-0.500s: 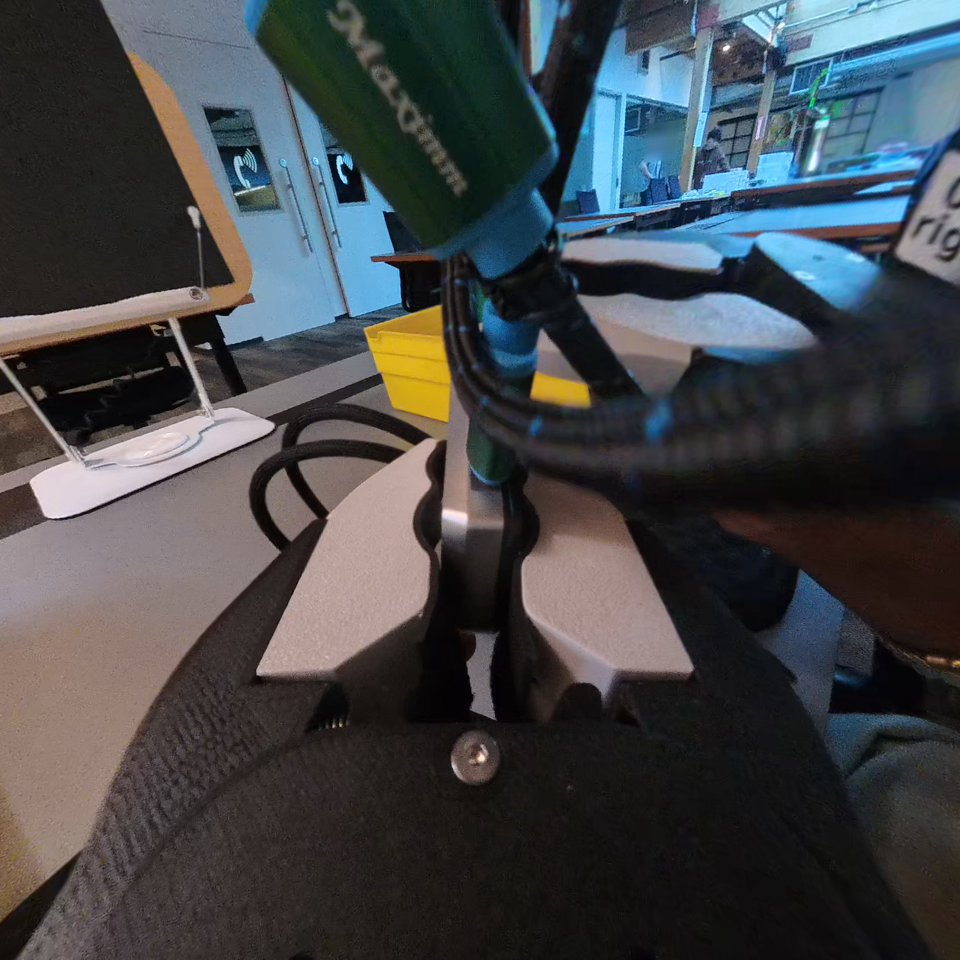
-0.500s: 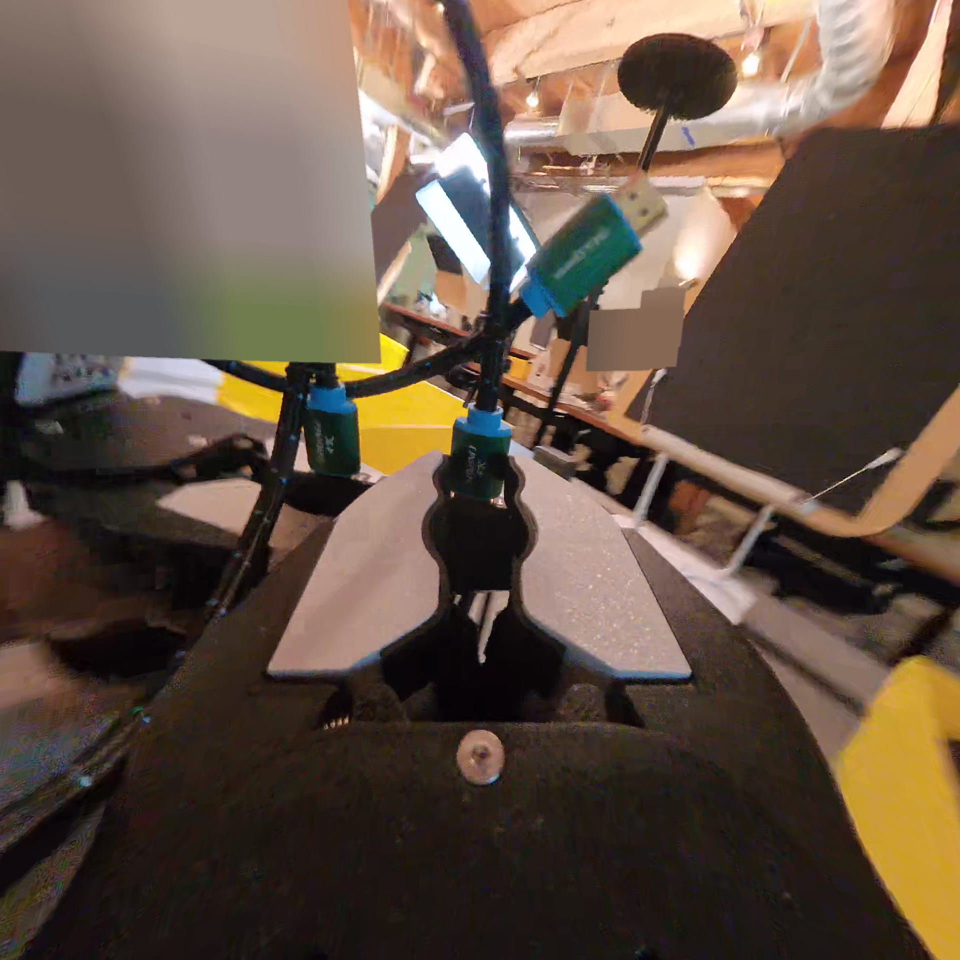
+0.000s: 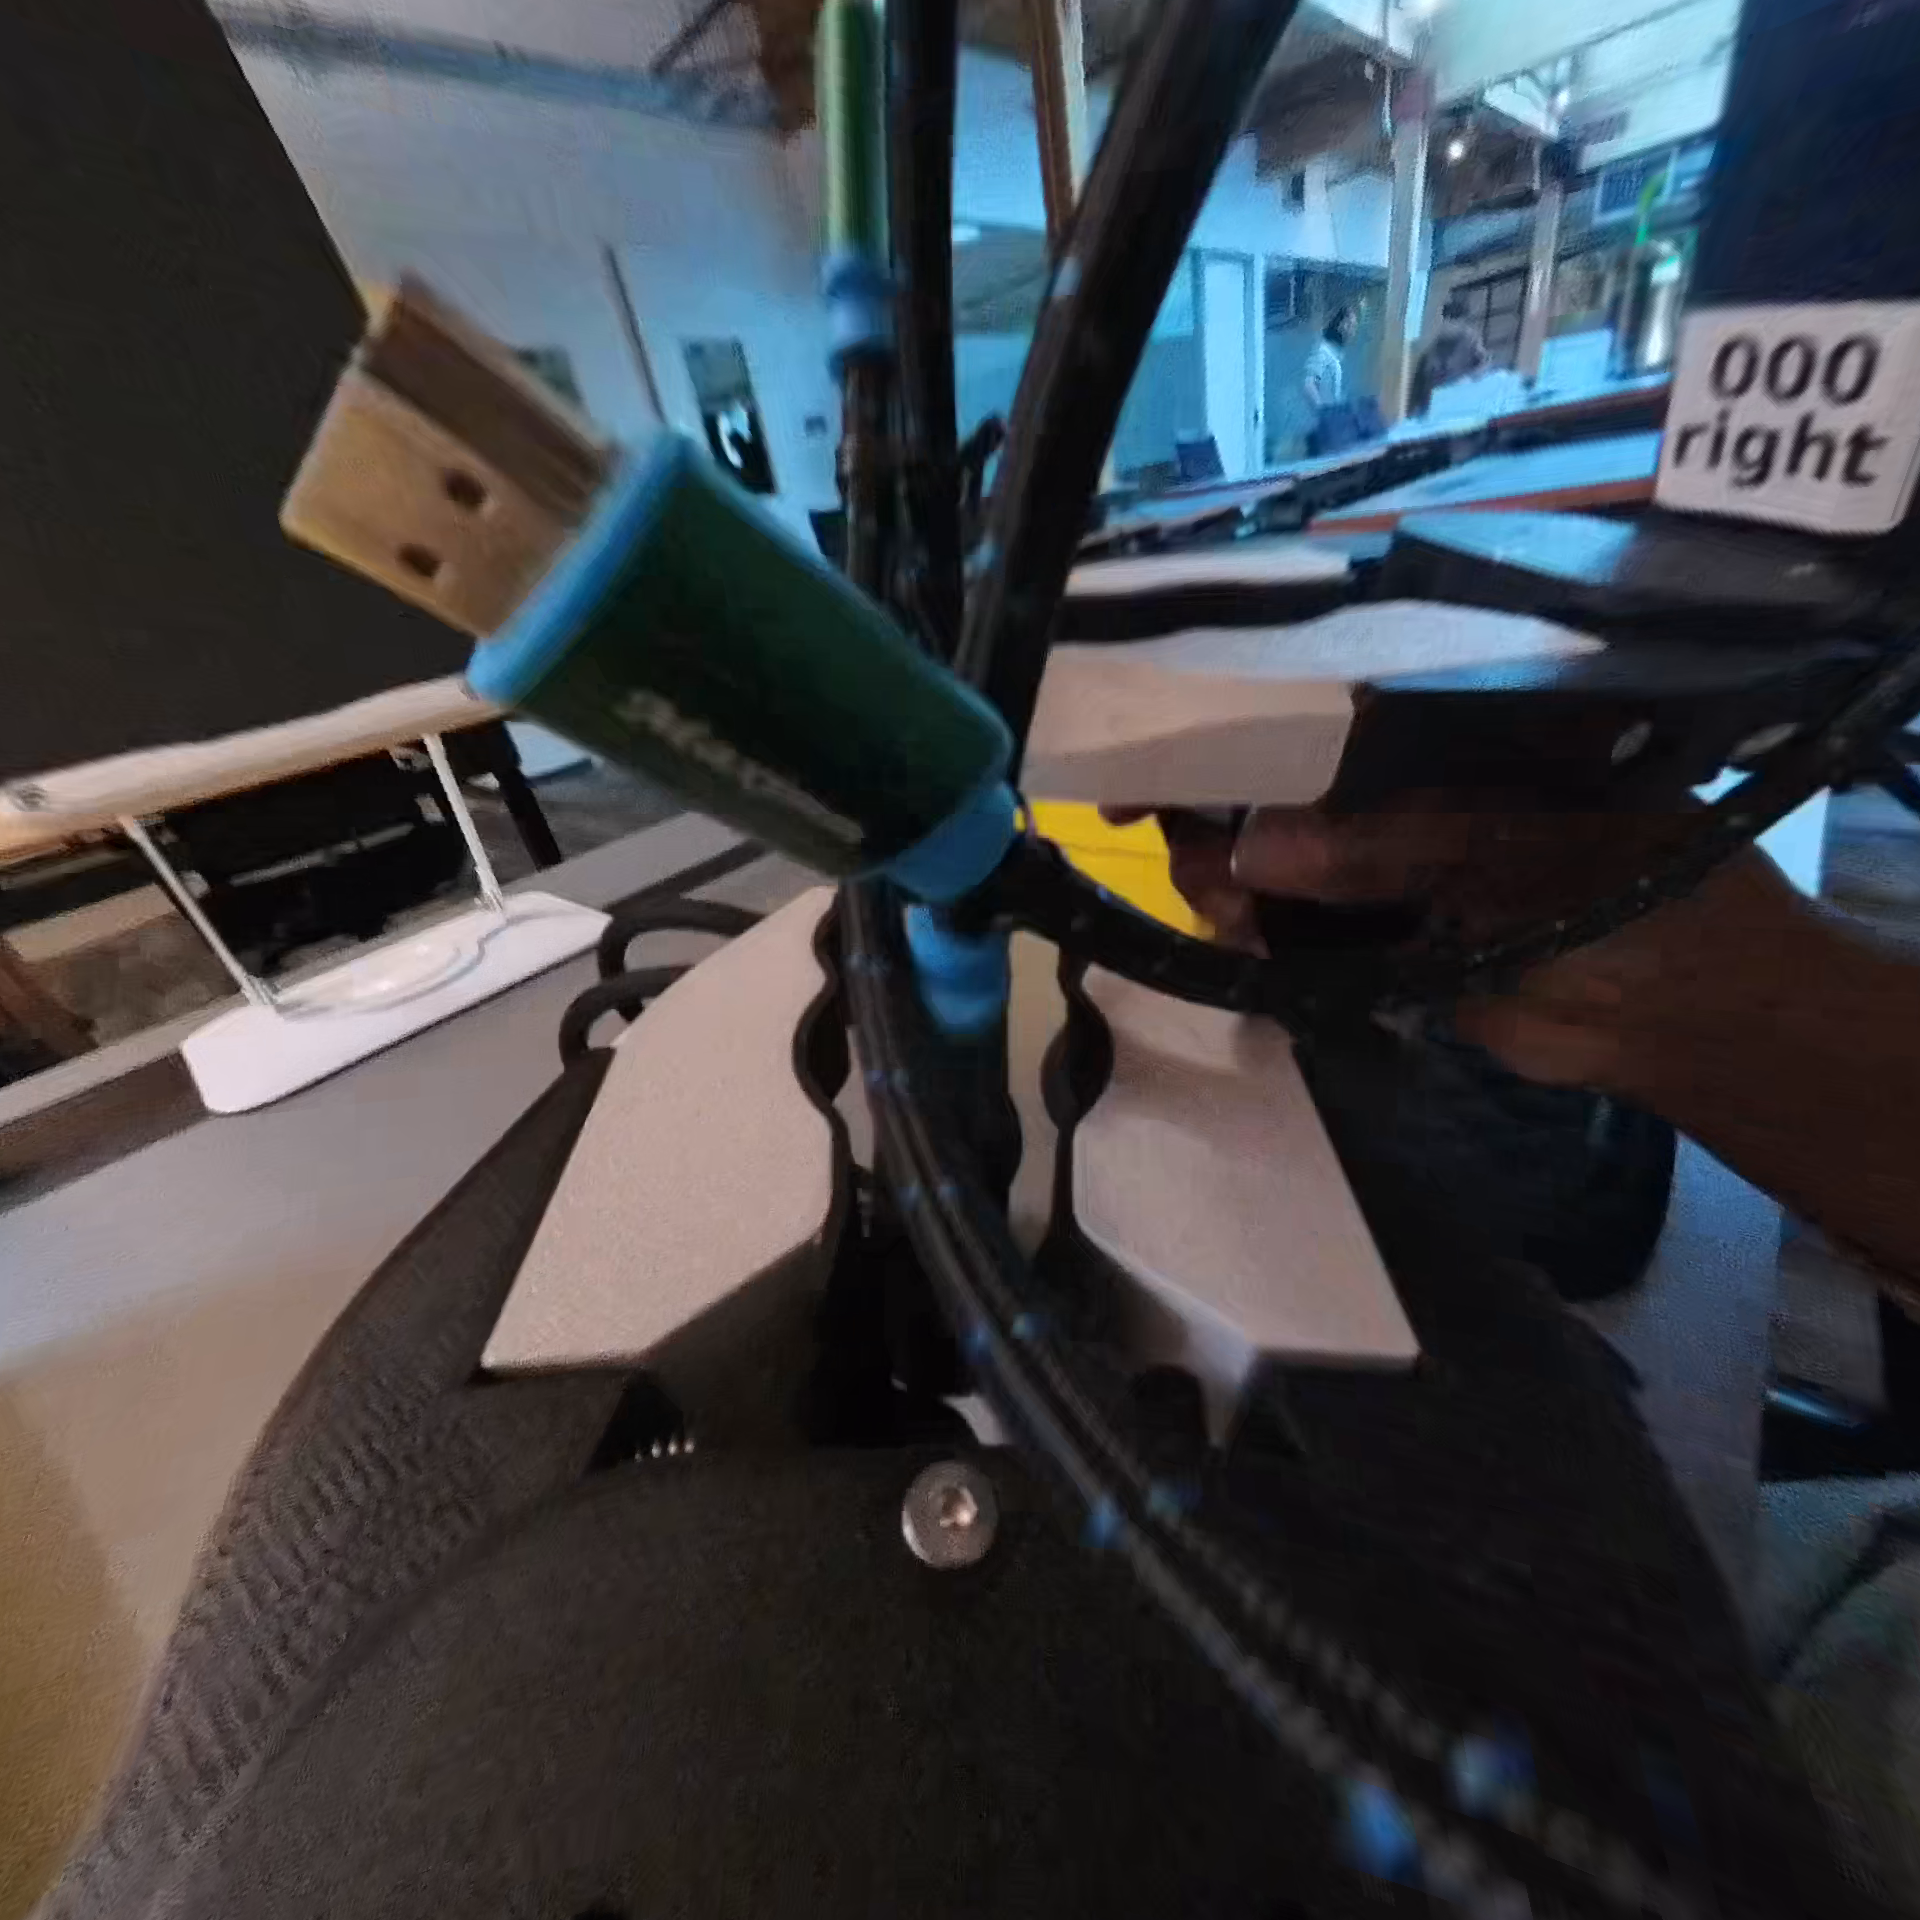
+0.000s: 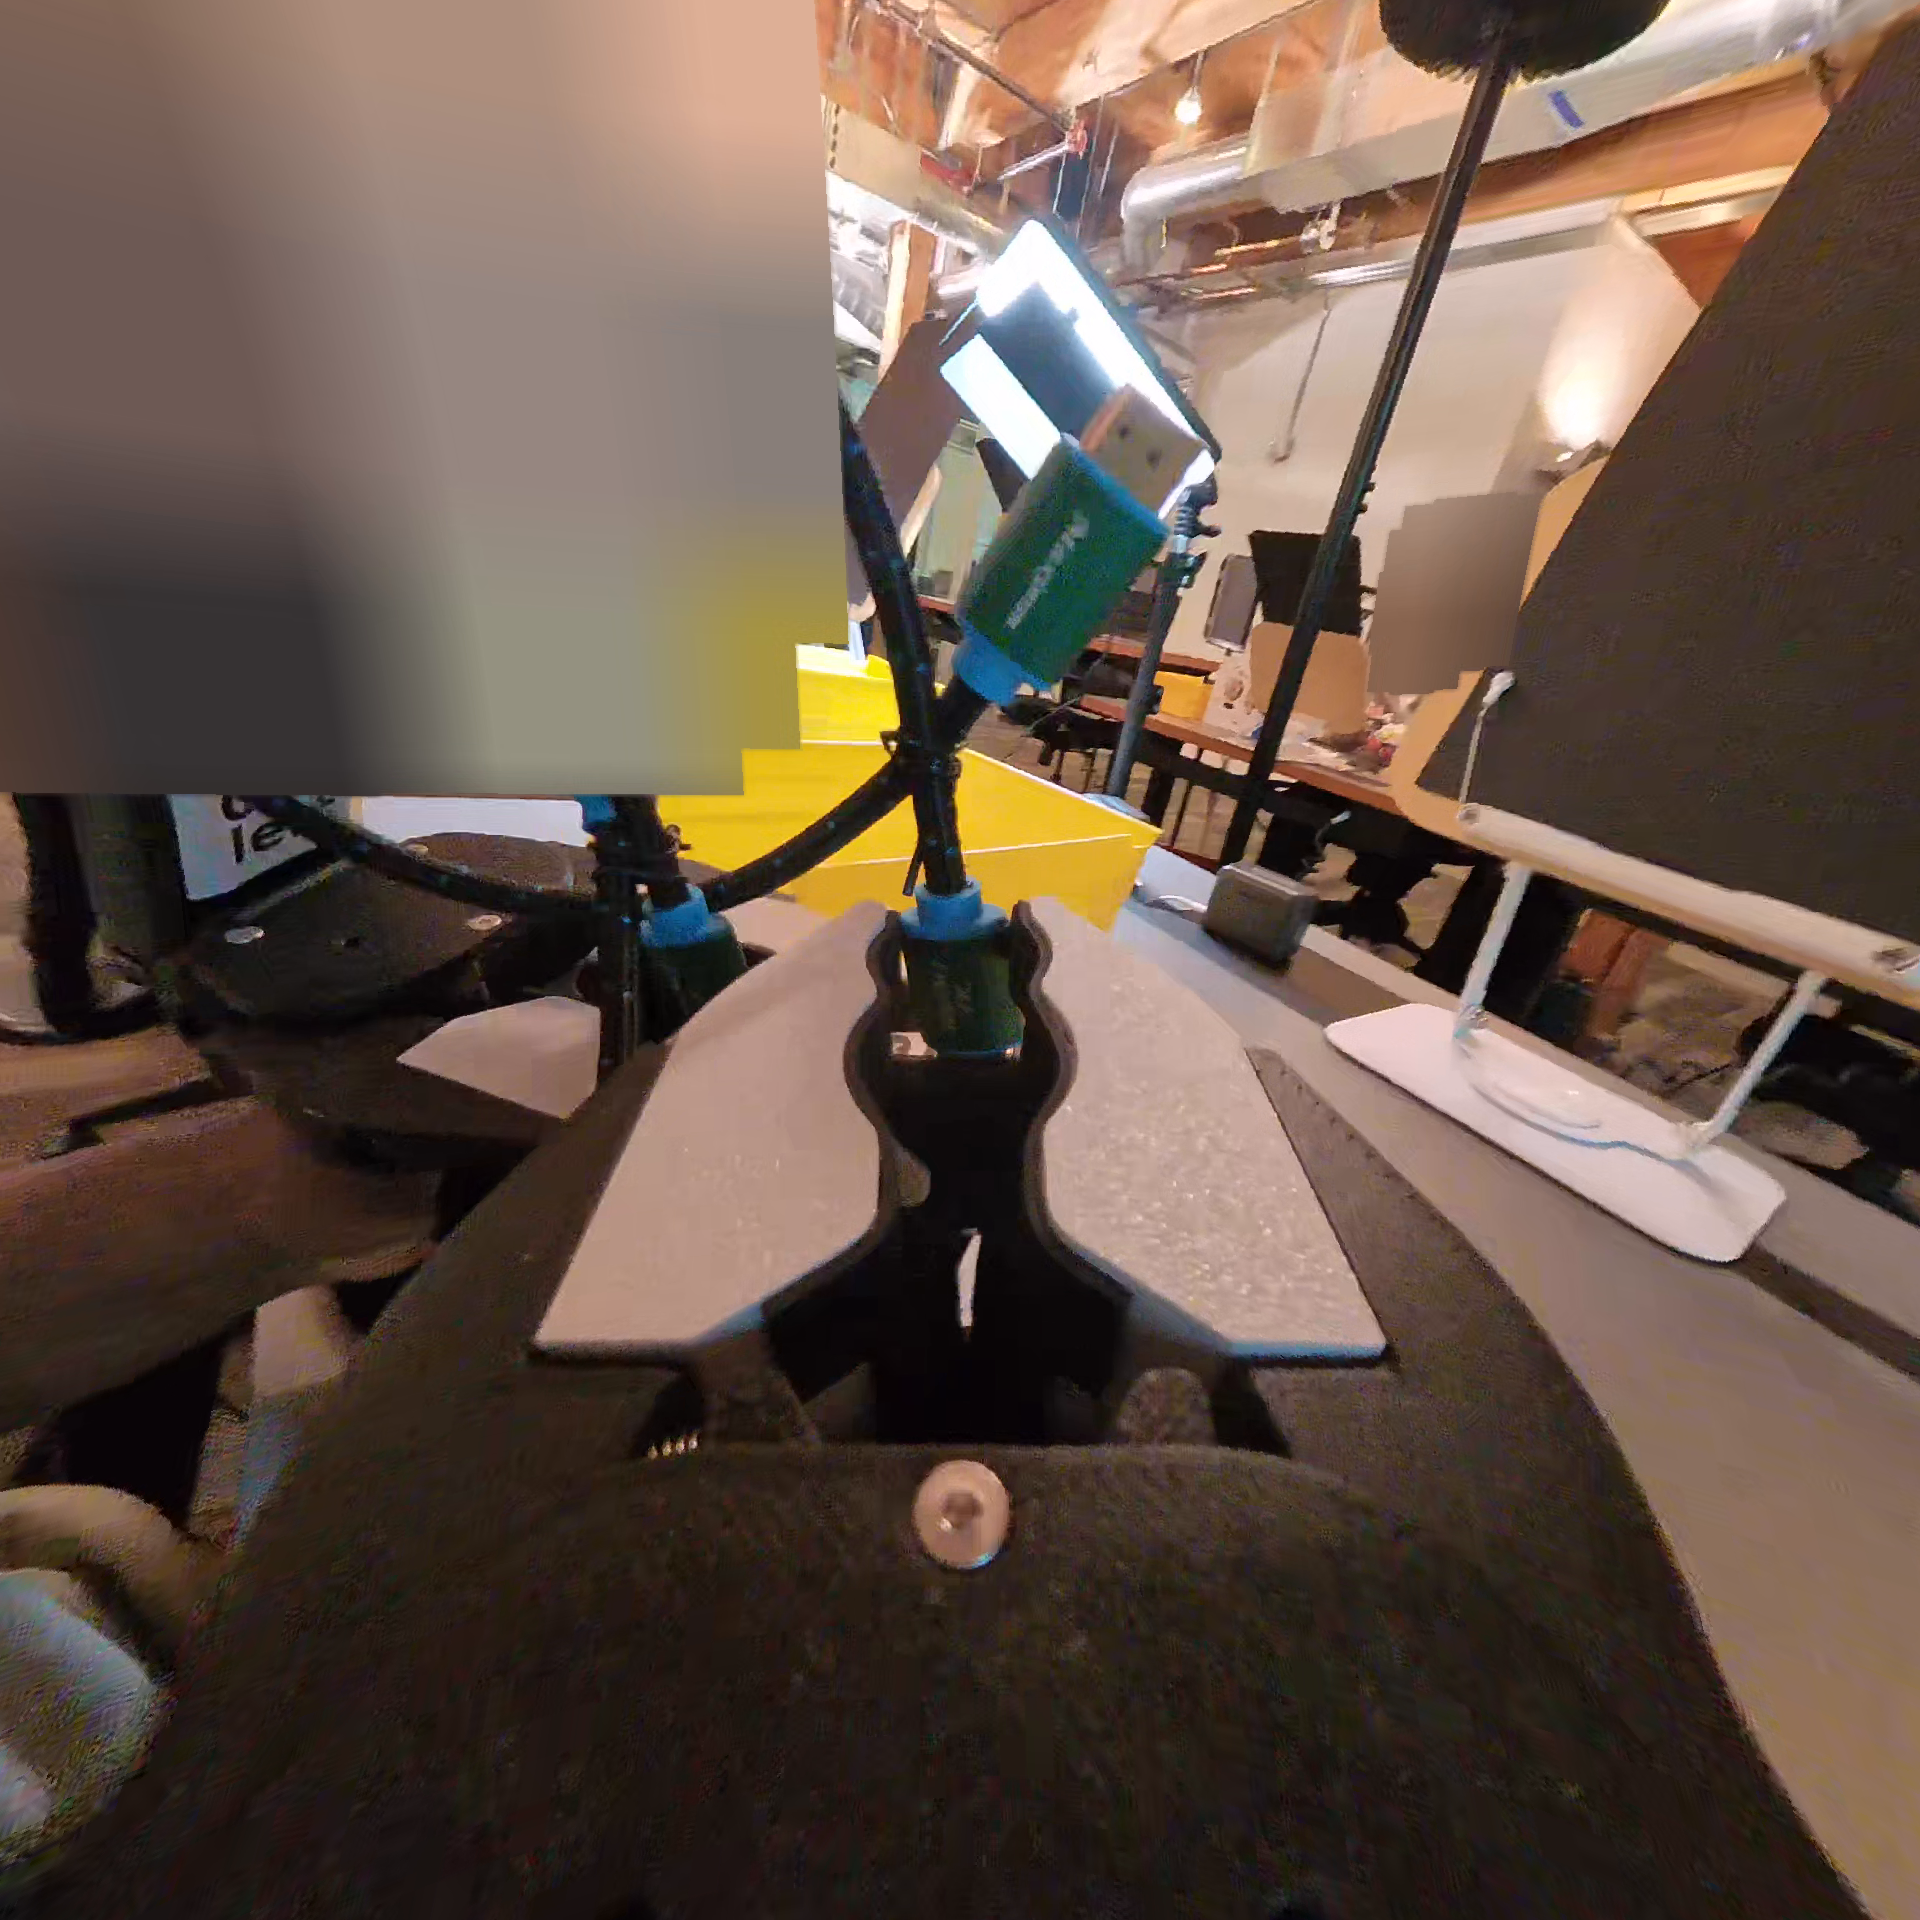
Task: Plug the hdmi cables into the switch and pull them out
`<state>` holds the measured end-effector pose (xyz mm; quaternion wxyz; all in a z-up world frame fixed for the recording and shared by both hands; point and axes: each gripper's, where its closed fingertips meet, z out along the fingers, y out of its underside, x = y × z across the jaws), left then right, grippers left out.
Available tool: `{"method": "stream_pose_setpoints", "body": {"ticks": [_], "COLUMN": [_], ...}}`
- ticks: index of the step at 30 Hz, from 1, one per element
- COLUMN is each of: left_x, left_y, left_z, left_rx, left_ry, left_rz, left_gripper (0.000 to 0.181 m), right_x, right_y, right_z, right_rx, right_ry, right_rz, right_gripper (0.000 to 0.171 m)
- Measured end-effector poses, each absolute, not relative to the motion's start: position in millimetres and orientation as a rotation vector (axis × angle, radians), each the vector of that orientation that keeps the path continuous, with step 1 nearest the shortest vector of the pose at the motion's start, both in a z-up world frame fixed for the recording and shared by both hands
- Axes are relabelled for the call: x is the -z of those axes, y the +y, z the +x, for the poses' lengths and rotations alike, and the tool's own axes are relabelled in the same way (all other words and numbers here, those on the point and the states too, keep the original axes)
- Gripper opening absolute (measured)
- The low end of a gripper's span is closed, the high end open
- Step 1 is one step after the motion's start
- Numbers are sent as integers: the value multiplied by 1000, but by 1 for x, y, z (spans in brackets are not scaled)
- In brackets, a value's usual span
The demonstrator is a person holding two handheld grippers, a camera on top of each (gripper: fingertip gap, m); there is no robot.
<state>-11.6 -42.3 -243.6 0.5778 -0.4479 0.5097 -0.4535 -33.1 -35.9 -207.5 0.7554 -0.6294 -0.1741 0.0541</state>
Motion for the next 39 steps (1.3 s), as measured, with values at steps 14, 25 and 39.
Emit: {"method": "stream_pose_setpoints", "body": {"ticks": [14,25,39], "left_x": [264,270,282], "left_y": [-48,-54,-49], "left_z": [-5,0,2], "left_rx": [990,908,765], "left_ry": [1337,1400,1463], "left_rz": [-1055,-1057,-1104], "left_gripper": [21,34,27], "right_x": [220,221,221], "right_y": [-47,-56,-65], "right_z": [-41,-35,-37], "right_rx": [239,55,174], "right_ry": [-563,-497,-570], "right_rz": [-1282,-1293,-1299], "right_gripper": [18,17,5]}}
